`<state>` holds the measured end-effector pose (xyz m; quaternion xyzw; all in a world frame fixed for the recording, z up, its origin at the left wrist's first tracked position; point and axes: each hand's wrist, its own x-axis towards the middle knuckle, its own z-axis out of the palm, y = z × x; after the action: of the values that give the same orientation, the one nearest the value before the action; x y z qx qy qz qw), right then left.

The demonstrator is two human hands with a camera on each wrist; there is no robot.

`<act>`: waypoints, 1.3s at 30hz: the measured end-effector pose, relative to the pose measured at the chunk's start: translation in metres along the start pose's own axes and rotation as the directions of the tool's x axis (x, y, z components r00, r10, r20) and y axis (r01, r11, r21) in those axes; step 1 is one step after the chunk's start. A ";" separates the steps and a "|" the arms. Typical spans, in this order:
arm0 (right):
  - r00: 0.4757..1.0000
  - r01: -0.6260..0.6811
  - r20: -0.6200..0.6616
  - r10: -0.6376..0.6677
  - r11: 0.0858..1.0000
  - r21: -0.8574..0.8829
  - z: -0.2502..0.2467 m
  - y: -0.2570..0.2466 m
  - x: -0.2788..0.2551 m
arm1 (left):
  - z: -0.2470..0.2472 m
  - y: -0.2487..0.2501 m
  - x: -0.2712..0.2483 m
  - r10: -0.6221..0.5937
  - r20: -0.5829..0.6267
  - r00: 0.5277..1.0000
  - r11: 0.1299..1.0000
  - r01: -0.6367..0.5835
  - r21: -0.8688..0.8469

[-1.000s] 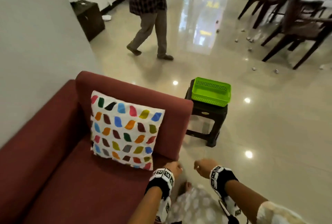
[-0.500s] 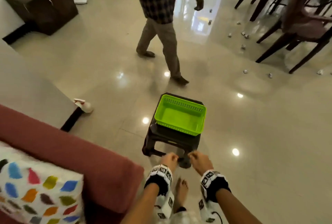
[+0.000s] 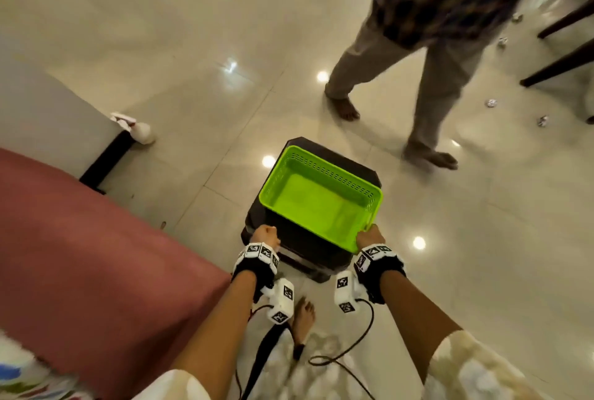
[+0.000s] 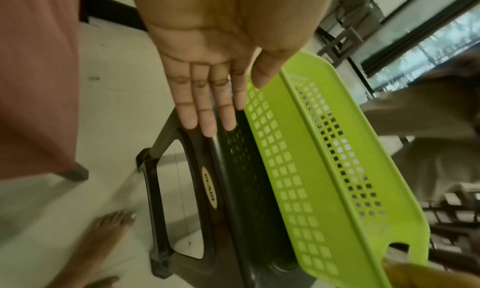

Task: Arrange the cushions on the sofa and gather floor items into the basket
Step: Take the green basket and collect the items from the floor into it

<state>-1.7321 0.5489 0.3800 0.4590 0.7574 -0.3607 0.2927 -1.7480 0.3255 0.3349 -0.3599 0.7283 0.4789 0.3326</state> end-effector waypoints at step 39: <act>0.455 0.840 0.833 -0.315 0.462 -0.284 0.172 0.362 -0.346 | 0.021 -0.607 -0.490 -0.668 -0.342 0.660 0.279 -0.204 -0.938</act>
<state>-1.2438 0.3563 0.4495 -0.1648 0.7800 -0.2832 0.5331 -0.9785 0.2743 0.4564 -0.7466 0.3034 0.5673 -0.1694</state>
